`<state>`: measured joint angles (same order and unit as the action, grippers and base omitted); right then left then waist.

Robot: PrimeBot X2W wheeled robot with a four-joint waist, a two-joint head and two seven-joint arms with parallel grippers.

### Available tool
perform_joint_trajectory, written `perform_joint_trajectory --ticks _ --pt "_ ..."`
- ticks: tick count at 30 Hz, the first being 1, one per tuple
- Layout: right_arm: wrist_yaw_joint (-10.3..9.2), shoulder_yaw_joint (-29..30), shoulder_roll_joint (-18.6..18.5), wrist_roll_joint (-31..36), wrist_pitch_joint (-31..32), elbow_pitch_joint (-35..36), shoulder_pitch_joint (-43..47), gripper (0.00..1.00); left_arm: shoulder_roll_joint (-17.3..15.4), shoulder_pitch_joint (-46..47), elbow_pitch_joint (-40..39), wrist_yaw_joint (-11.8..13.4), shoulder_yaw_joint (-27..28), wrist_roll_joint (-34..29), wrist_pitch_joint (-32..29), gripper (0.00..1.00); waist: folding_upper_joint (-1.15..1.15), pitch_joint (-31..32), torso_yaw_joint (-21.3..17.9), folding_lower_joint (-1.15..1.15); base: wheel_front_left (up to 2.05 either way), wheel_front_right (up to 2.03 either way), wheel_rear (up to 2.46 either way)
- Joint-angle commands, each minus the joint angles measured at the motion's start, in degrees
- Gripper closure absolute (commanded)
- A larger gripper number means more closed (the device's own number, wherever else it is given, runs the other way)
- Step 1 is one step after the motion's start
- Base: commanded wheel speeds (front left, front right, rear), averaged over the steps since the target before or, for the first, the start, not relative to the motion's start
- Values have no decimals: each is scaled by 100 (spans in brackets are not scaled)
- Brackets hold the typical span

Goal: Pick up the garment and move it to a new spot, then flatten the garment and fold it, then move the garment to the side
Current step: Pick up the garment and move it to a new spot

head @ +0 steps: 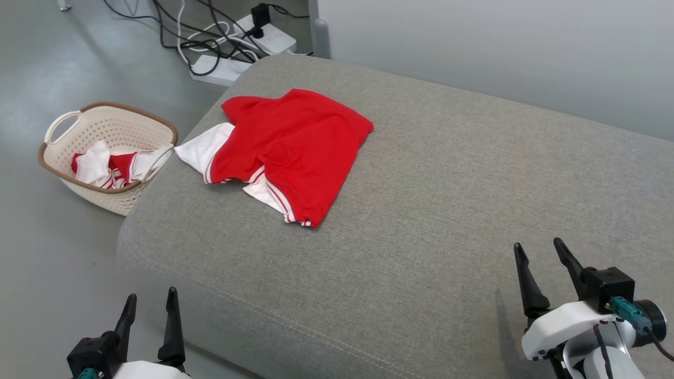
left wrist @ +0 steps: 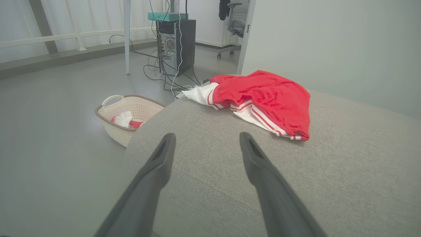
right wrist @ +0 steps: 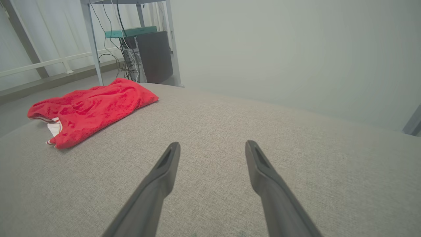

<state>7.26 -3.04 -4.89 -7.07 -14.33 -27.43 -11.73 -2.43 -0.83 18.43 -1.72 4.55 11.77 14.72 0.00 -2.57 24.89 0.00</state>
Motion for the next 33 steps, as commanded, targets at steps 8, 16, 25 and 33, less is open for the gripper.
perform_joint_trajectory --ticks 8,16,25,33 --pt "23 -371 -32 7 -67 8 -271 0 -44 407 223 -274 415 232 28 0 0 -192 201 0 0 0 0" --pt "23 -501 -108 105 -39 29 -422 0 -183 1377 804 -522 423 267 28 0 0 -576 -195 0 0 0 0" --pt "23 -671 -213 243 92 261 -659 0 -667 2758 1696 -573 364 572 28 0 0 -1155 -761 0 0 0 0" --pt "23 -889 -345 317 203 729 -927 0 -1306 3892 2698 -576 254 1227 28 0 0 -1773 -1446 0 0 0 0"
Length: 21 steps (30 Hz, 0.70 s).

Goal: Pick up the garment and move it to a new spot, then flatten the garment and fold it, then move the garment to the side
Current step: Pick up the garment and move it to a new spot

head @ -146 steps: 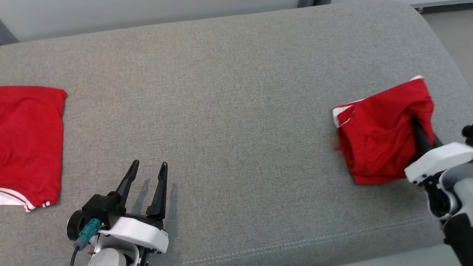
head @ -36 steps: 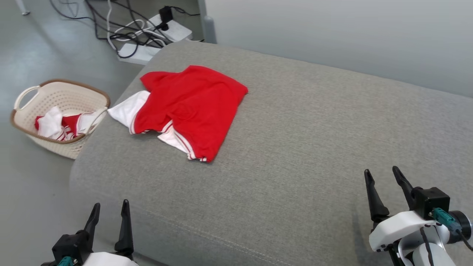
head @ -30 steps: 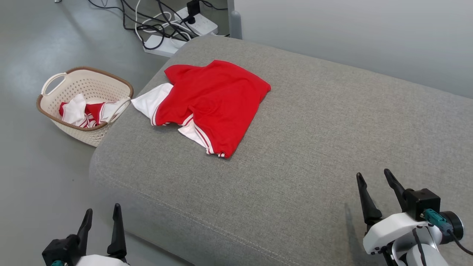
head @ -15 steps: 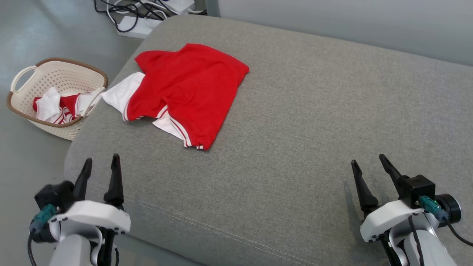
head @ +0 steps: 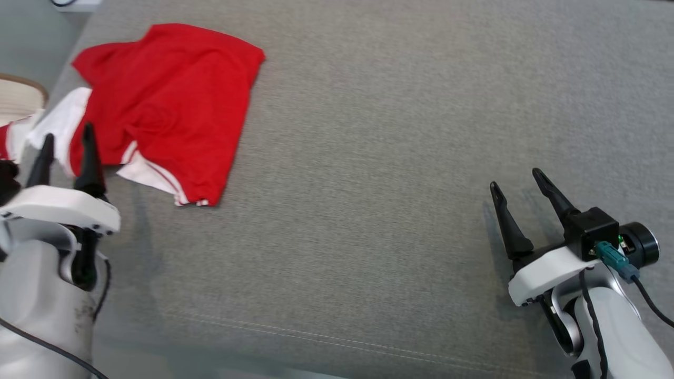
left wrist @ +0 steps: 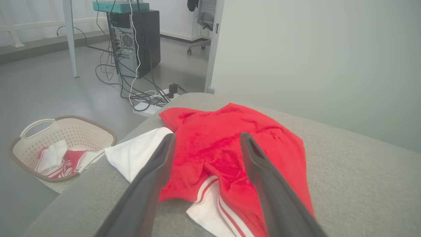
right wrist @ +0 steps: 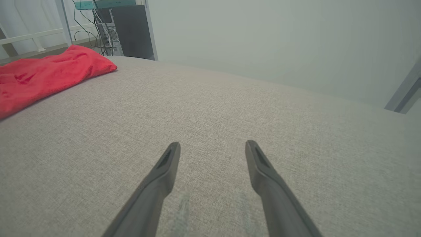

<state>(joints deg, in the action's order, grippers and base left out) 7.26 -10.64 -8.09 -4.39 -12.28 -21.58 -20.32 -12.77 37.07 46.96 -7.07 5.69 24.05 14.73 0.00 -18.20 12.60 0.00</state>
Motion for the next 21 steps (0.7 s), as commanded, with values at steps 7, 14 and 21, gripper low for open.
perform_joint_trajectory --ticks 7,14,21 --pt "23 -349 -88 -8 69 556 -153 0 -577 503 731 139 597 141 27 0 0 -480 -684 0 0 0 0" --pt "23 -445 -169 -18 187 992 -187 0 -804 659 1174 374 941 182 27 0 0 -720 -1056 0 0 0 0" --pt "23 -398 -127 -41 238 1088 -76 0 -736 821 1889 432 914 188 6 0 0 -705 -1214 0 0 0 0"
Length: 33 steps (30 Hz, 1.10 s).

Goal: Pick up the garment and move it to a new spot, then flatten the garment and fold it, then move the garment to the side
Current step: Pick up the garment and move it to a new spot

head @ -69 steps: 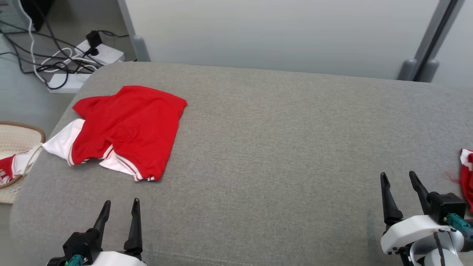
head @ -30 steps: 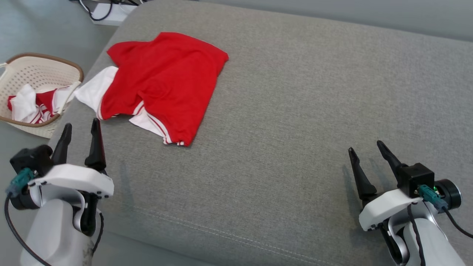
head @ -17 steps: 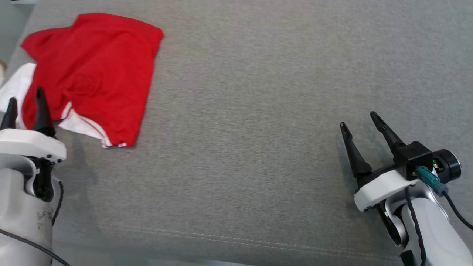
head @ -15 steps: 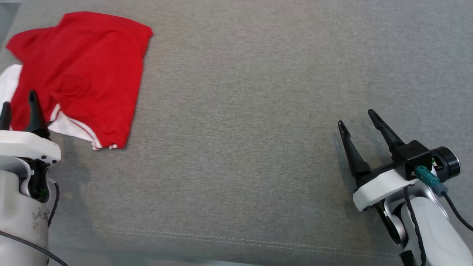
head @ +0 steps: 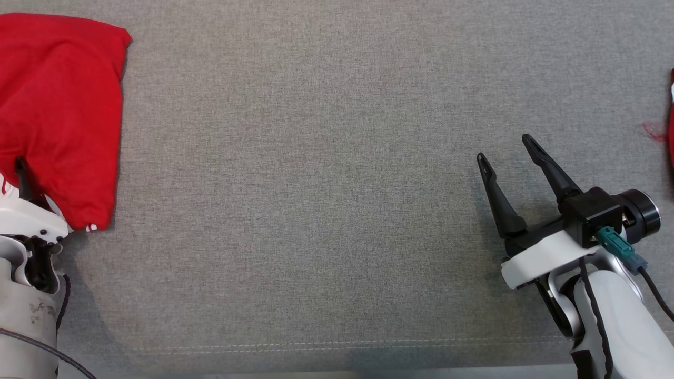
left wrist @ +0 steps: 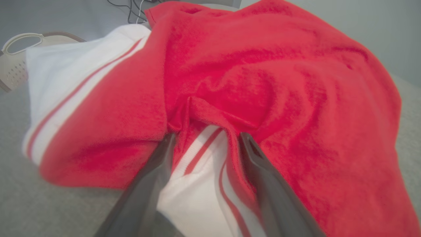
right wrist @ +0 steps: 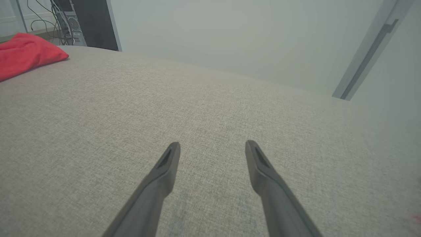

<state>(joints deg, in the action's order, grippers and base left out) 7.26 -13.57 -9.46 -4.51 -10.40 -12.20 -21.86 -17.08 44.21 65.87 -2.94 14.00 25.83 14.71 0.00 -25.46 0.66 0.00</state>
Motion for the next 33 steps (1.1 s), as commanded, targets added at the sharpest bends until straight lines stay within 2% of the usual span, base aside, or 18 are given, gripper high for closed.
perform_joint_trajectory --ticks 1,2,3,4,7,11,15,17,26,33 --pt "23 -102 18 -50 49 143 86 0 -298 128 82 24 52 -10 9 39 0 38 -27 0 0 0 0" --pt "23 -101 20 -72 48 132 93 0 -283 149 162 17 22 -23 8 74 0 57 -31 0 0 0 0" --pt "23 -99 17 -89 48 119 96 0 -271 171 227 7 6 -25 9 74 0 76 -32 0 0 0 0" --pt "23 -90 15 -102 45 100 100 0 -267 190 272 -3 -12 -33 11 100 0 110 -26 0 0 0 0" --pt "23 -65 15 -148 28 42 110 0 -271 226 201 -79 -81 -100 22 100 0 199 11 0 0 0 0" --pt "23 -80 31 -197 -1 -34 126 0 -214 183 -422 -132 -131 -279 26 100 0 307 72 0 0 0 0" --pt "23 -123 88 -270 -69 -190 125 0 11 -20 -1600 -220 -265 -721 28 100 0 473 117 0 0 0 0" --pt "23 -158 105 -313 -113 -294 113 0 231 -97 -2094 -272 -425 -951 28 100 0 561 110 0 0 0 0" --pt "23 -155 217 -493 -310 -687 120 0 1055 -85 -3534 -438 -1623 -1555 29 100 0 820 -211 0 0 0 0" --pt "23 -106 333 -569 -403 -898 98 0 1346 104 -3577 -453 -2989 -1341 29 100 0 848 -770 0 0 0 0"
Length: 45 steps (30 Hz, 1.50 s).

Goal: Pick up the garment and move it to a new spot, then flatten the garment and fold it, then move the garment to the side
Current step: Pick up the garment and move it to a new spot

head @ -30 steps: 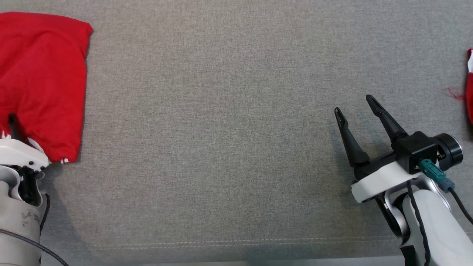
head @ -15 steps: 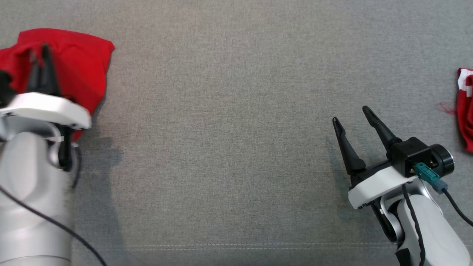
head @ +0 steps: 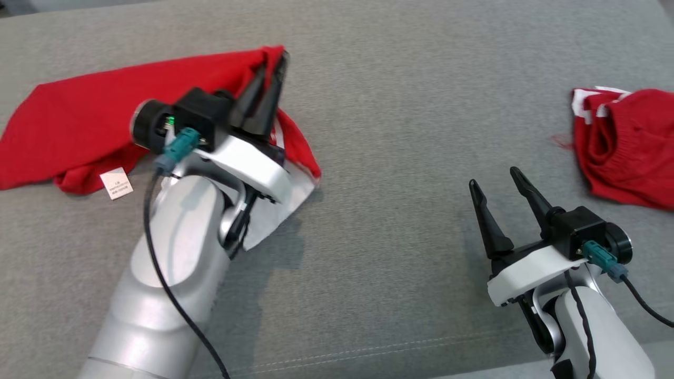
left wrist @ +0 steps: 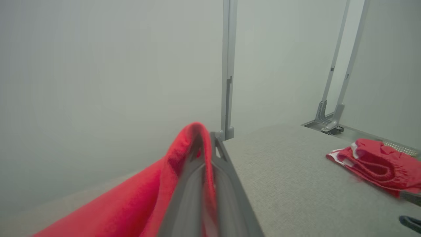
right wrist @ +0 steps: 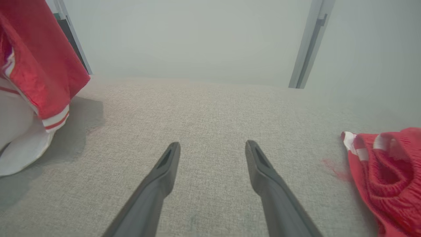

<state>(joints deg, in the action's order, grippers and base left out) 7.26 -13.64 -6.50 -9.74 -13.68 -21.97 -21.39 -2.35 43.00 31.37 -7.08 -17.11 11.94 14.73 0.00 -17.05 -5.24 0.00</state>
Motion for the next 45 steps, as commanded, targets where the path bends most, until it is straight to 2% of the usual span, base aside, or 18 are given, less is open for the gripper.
perform_joint_trajectory --ticks 1,10,13,14,15,16,17,22,25,35,45 --pt "23 -94 54 -56 -84 53 46 0 -108 248 -85 -39 -35 134 27 100 0 -1 -270 0 0 0 0" --pt "23 -61 173 -132 -126 -175 65 0 -56 322 -225 -40 -1760 887 27 100 0 -9 -884 0 0 0 0" --pt "23 -102 210 -152 -129 -217 44 0 -55 367 -95 -37 -1910 931 27 100 0 13 -1000 0 0 0 0" --pt "23 -109 224 -162 -129 -217 37 0 -55 377 -6 -21 -1892 909 27 97 0 17 -1028 0 0 0 0" --pt "23 -109 235 -169 -129 -215 35 0 -55 374 89 -7 -1866 899 27 64 0 21 -1039 0 0 0 0" --pt "23 -103 245 -171 -130 -208 36 0 -55 359 212 -2 -1845 890 27 10 0 25 -1042 0 0 0 0" --pt "23 -90 252 -172 -130 -200 40 0 -54 352 331 -2 -1827 874 27 0 0 29 -1036 0 0 0 0" --pt "23 34 262 -158 -130 -164 81 0 -67 251 395 -10 -1699 773 27 0 0 81 -901 0 0 0 0" --pt "23 85 250 -146 -131 -108 77 0 -190 42 255 -16 -1535 665 27 0 0 146 -742 0 0 0 0" --pt "23 52 175 -195 -131 -130 113 0 -542 -1135 -262 117 -444 437 27 0 0 620 56 0 0 0 0" --pt "23 113 136 -282 -131 -200 275 0 -543 -2190 -332 6 -49 499 27 0 0 1030 554 0 0 0 0"
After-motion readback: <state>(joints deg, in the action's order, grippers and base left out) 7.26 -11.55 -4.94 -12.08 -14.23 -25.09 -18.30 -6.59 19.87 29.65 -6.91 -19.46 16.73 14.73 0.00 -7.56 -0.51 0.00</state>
